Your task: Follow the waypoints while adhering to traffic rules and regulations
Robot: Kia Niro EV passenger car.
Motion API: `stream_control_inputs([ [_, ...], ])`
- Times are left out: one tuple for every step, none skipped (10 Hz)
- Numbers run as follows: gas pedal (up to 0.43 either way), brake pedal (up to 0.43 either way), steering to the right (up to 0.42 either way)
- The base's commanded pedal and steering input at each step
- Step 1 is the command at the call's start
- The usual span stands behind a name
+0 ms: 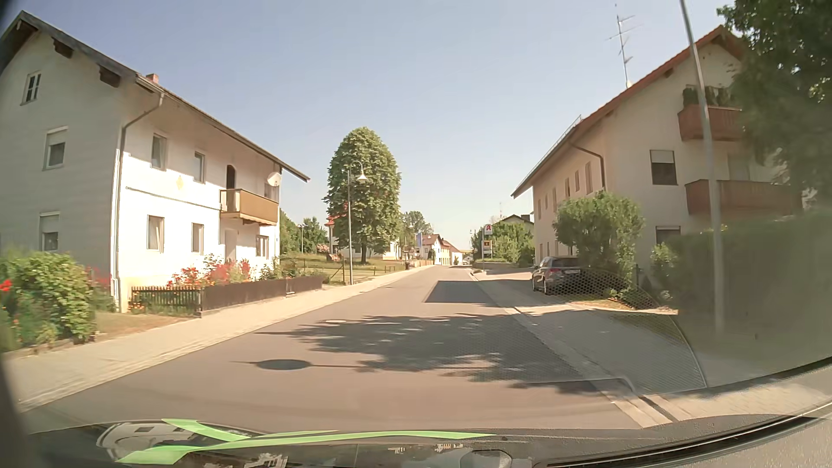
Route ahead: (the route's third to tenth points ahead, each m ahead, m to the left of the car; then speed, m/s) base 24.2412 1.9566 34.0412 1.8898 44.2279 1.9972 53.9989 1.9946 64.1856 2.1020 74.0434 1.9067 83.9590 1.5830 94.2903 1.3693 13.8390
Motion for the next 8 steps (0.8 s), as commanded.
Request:
stream_control_inputs([
  [0.157,0.000,0.003],
  [0.157,0.000,0.003],
  [0.169,0.000,0.003],
  [0.169,0.000,0.003],
  [0.169,0.000,0.003],
  [0.169,0.000,0.003],
  [0.169,0.000,0.003],
  [0.169,0.000,0.001],
])
